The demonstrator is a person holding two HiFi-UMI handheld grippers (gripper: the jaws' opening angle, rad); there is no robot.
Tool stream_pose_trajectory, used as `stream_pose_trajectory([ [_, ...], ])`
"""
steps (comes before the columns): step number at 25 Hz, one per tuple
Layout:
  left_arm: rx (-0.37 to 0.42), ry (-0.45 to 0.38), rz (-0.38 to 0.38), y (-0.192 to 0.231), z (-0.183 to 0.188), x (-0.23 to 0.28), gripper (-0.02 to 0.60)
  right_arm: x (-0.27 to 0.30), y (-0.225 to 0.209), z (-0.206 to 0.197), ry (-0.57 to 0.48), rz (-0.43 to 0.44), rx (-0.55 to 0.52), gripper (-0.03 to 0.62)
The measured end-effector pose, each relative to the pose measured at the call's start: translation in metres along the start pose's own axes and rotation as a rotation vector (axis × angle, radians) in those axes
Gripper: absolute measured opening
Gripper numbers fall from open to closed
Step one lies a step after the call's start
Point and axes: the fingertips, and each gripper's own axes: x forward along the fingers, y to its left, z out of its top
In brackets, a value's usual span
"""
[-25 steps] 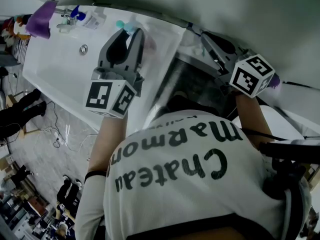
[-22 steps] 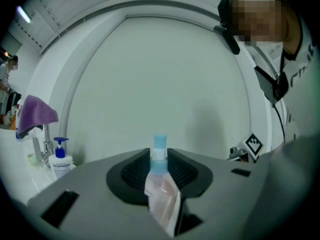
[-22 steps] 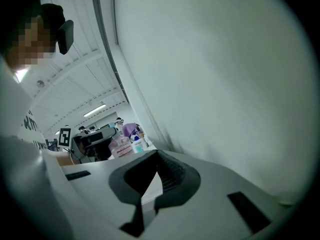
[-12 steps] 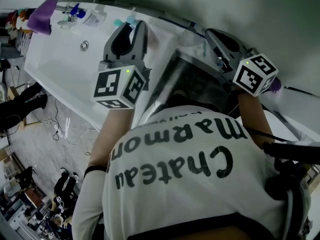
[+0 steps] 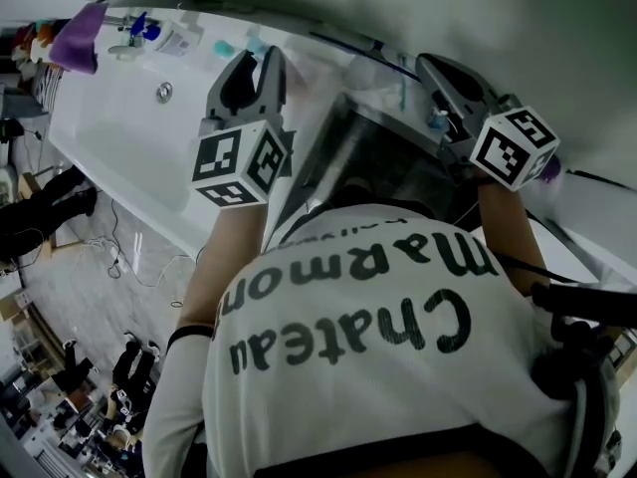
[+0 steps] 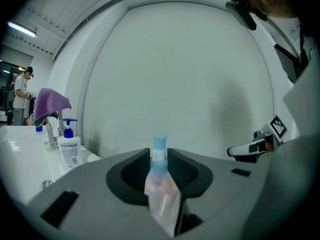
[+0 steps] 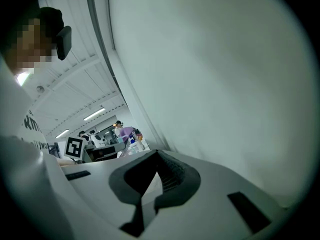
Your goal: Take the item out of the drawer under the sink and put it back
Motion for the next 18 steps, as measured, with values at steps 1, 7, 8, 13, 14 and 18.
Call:
stream_pose_trajectory([
  [1,0.001,0.000,0.002,0.0000,-0.0002,0.0005,0.110,-0.0005,-0.0002,0.0003,0.000,0.002,-0.001,0.011],
  [7,0.009,0.009,0.024,0.0083,-0.0050,0.0039,0.110,0.0018,-0.0027,-0.0039,0.005,0.011,0.002,0.011],
  [8,0.014,0.010,0.027,0.0084,-0.0059,0.0040,0.110,0.0014,-0.0020,-0.0040,0.005,0.013,0.002,0.011],
  [13,0.034,0.014,0.028,0.0093,-0.0094,0.0064,0.110,0.0036,-0.0043,-0.0057,0.002,0.018,0.005,0.011],
  [14,0.036,0.016,0.028,0.0097,-0.0096,0.0067,0.110,0.0043,-0.0048,-0.0057,0.003,0.018,0.006,0.011],
  [18,0.077,0.025,0.022,0.0067,-0.0100,0.0044,0.110,0.0053,-0.0058,-0.0052,0.002,0.015,0.006,0.011],
])
